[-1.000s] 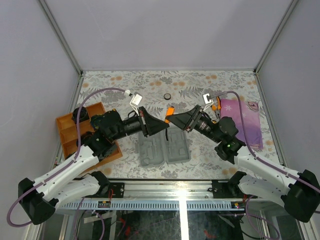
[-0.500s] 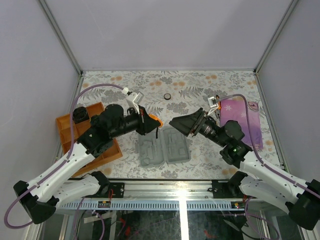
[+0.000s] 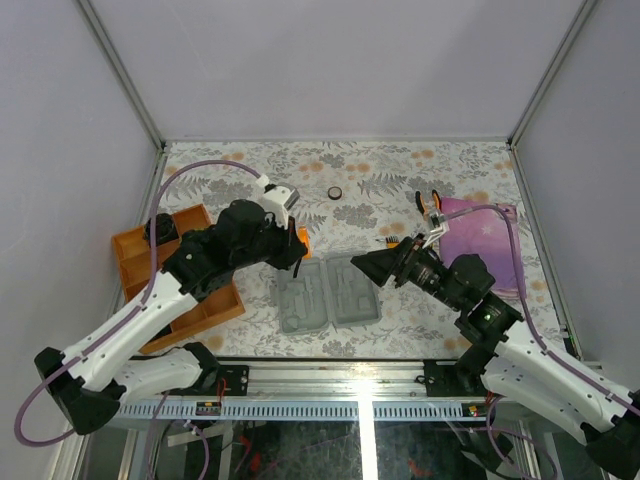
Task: Sort the tools into containers
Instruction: Place the engineering item in the storage box.
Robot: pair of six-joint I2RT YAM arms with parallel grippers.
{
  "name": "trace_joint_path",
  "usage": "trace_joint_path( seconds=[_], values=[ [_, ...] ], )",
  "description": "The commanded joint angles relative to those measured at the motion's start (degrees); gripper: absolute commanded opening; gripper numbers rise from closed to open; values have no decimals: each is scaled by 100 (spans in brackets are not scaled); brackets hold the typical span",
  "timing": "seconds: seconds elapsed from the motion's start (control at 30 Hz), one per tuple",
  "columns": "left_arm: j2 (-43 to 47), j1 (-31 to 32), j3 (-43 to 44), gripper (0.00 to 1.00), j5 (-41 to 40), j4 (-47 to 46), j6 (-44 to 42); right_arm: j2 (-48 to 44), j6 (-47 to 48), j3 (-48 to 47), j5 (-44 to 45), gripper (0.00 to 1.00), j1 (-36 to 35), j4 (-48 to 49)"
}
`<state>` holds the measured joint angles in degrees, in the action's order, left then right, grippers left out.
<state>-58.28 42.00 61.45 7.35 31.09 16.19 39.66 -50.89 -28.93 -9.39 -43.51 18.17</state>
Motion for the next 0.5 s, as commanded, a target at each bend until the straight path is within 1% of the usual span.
trace_joint_path(
  seconds=[0.0,0.1,0.2,0.37,0.47],
  values=[
    [-312,17,165,0,-400,501,-549,-391,279,76,541,91,-34,-545],
    [-600,33,200,0,-596,734,-764,-554,396,65,651,91,-31,-846],
    [-984,93,292,0,-969,1054,-966,-681,490,54,756,91,-33,-1103],
    [-1604,416,428,0,-1919,1345,-1179,-915,517,132,960,90,-27,-1390],
    [-1935,582,533,0,-2717,1459,-1360,-1047,502,183,1078,90,-30,-1525]
  ],
)
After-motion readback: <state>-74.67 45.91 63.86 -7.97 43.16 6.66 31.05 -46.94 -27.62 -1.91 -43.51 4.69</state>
